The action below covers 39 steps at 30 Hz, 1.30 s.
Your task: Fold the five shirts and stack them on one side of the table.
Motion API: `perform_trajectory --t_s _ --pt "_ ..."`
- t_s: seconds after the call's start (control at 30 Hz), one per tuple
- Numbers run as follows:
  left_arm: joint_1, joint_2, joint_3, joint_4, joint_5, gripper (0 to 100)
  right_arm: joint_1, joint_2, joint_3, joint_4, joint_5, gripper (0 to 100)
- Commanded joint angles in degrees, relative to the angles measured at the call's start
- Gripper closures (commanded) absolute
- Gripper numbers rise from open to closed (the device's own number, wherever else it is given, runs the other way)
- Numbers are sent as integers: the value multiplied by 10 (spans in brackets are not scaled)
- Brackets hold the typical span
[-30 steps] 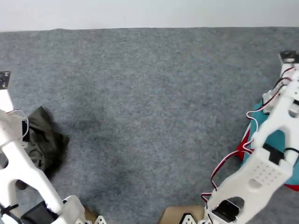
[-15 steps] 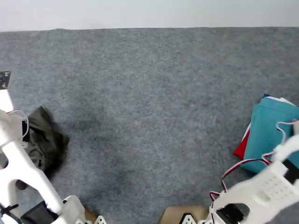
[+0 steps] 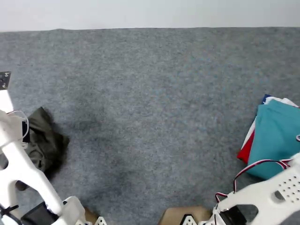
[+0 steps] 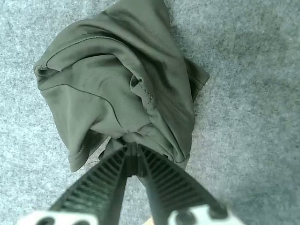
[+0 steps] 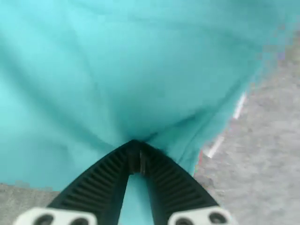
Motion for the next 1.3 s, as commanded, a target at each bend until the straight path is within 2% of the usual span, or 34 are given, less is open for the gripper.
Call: perform_trajectory --t_s 0.0,0.27,0.4,0.67,0.9,1.27 --pt "4 -19 -2 10 -3 994 -10 -27 -72 51 4 989" --pt "4 -19 -2 10 -3 994 -16 -145 -2 51 4 988" --pt "4 -18 -2 9 -3 994 -39 -223 130 50 4 988" --pt "4 -17 -2 9 -3 994 -138 -300 389 33 1 988" --pt "4 -20 -3 9 -2 994 -211 -314 456 0 -117 989" --pt "4 -20 -3 8 -3 994 -308 -459 460 18 -199 989"
